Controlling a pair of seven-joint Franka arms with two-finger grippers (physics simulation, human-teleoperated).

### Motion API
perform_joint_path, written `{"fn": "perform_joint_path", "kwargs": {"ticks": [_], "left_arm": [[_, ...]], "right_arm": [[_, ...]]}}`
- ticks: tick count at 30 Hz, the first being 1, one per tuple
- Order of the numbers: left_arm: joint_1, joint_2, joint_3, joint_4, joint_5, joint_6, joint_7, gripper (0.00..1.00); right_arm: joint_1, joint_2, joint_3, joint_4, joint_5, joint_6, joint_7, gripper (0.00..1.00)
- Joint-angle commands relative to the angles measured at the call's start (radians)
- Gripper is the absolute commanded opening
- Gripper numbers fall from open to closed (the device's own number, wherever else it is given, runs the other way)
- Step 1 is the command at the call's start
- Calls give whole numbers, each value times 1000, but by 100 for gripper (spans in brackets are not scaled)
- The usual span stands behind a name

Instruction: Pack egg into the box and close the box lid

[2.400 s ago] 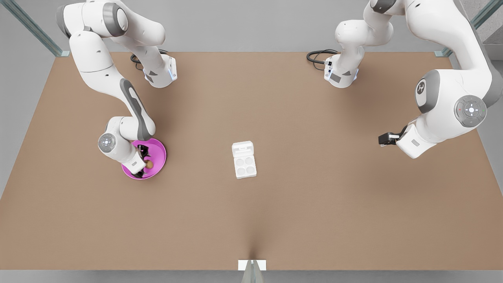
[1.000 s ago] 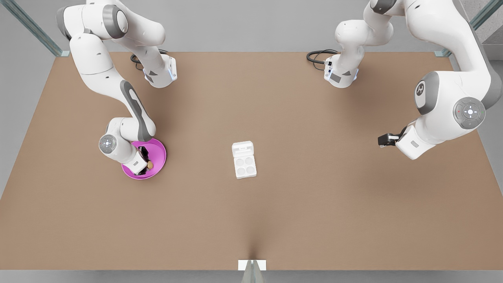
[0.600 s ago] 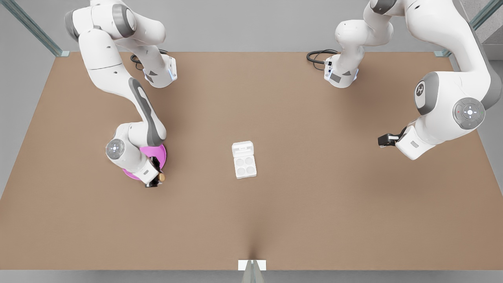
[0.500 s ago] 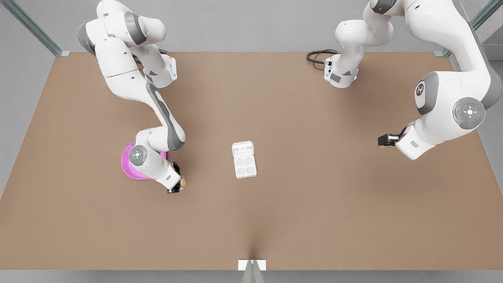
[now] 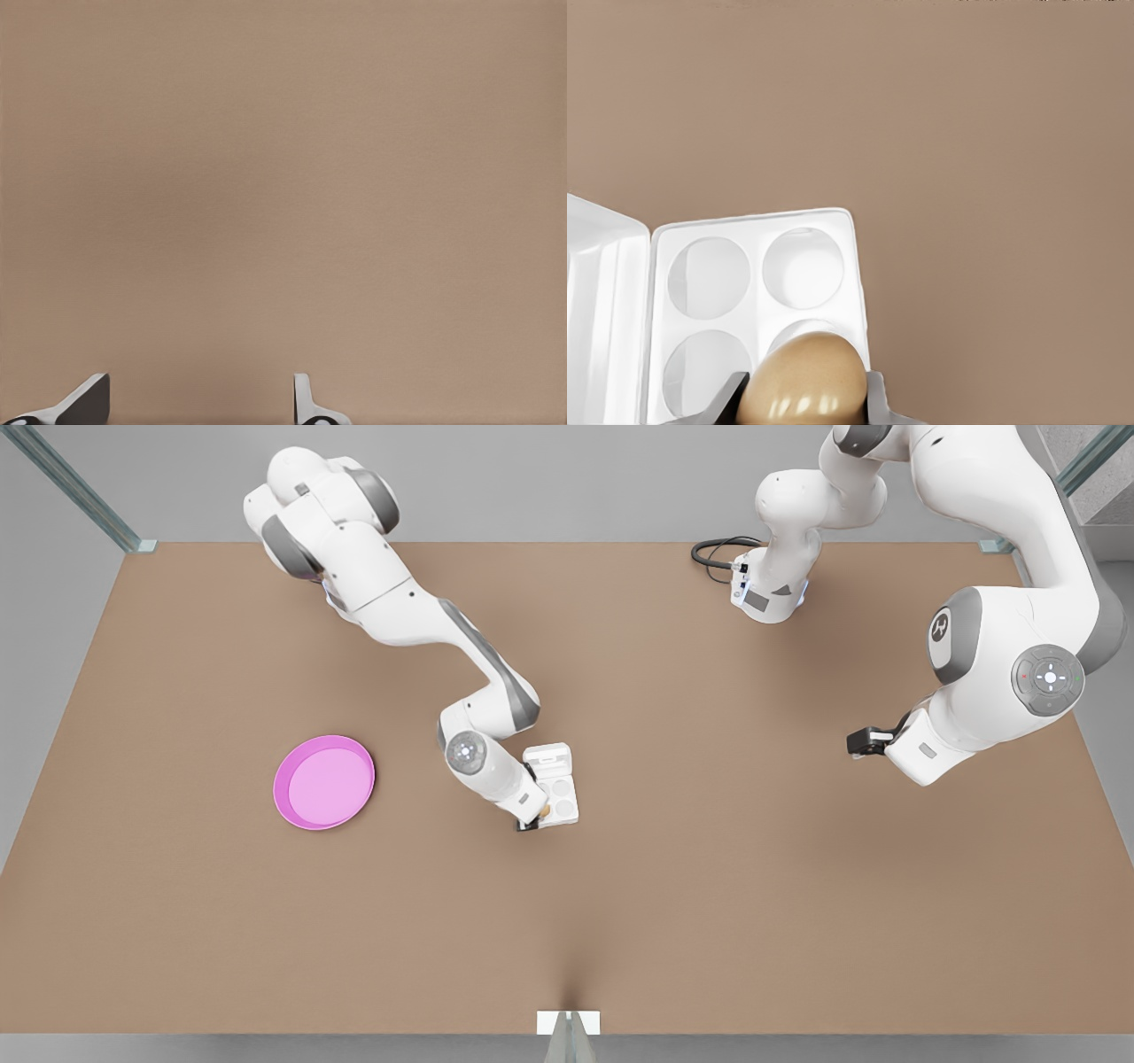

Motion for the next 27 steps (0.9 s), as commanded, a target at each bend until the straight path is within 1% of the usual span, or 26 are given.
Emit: {"fn": "perform_joint_path", "kwargs": {"ticks": [1,5,6,7,12,13,14,15,16,17,18,19,20,21,22,23,24,25,26,27], "left_arm": [[0,-1,0,0,0,4,-2,100],[0,5,0,13,0,2,-6,100],[-2,7,0,14,0,-3,-7,100],[-8,7,0,14,0,-4,-15,100],[-14,5,0,13,0,-9,-16,100],[-15,7,0,11,0,-19,-16,94],[-28,7,0,7,0,-26,-16,72],[-46,17,0,7,0,-35,-16,46],[-75,37,-2,3,0,-39,-16,21],[-150,63,-3,2,-3,-62,-15,21],[-228,94,-3,-10,-14,-84,-15,21],[-293,102,-5,-50,-15,-78,-18,21],[-348,120,-8,-61,-17,-75,-19,21],[-374,106,-11,-133,-18,-15,-33,21],[-416,83,-11,-203,-38,52,-97,21],[-503,79,-11,-254,-53,100,-179,21],[-567,82,-11,-268,-67,116,-223,21],[-653,103,-9,-267,-98,132,-320,21],[-693,123,-9,-256,-122,143,-387,21],[-748,171,-9,-202,-150,151,-489,21]], "right_arm": [[16,12,1,15,-6,37,340,58],[17,12,2,15,-4,37,343,59],[17,12,2,15,-4,37,344,82],[17,12,2,15,-4,37,344,100],[8,-3,8,15,-3,23,350,100],[4,-52,8,13,34,-35,382,100],[-7,-98,-1,15,57,-100,465,100],[-30,-132,-6,15,51,-132,569,100],[-29,-208,-96,10,42,-241,760,100],[-27,-248,-197,10,42,-330,847,100],[-26,-285,-332,15,40,-425,956,100],[-21,-304,-444,15,9,-468,1100,100],[-21,-319,-532,16,-4,-505,1131,100],[-77,-357,-550,15,-8,-514,1133,100],[-189,-403,-494,13,-32,-549,1134,100],[-337,-477,-365,7,-126,-603,1208,100],[-441,-529,-265,5,-167,-658,1272,100],[-510,-577,-208,2,-179,-710,1274,100],[-518,-583,-208,2,-179,-716,1272,100],[-510,-561,-210,13,-181,-713,1274,100]]}}
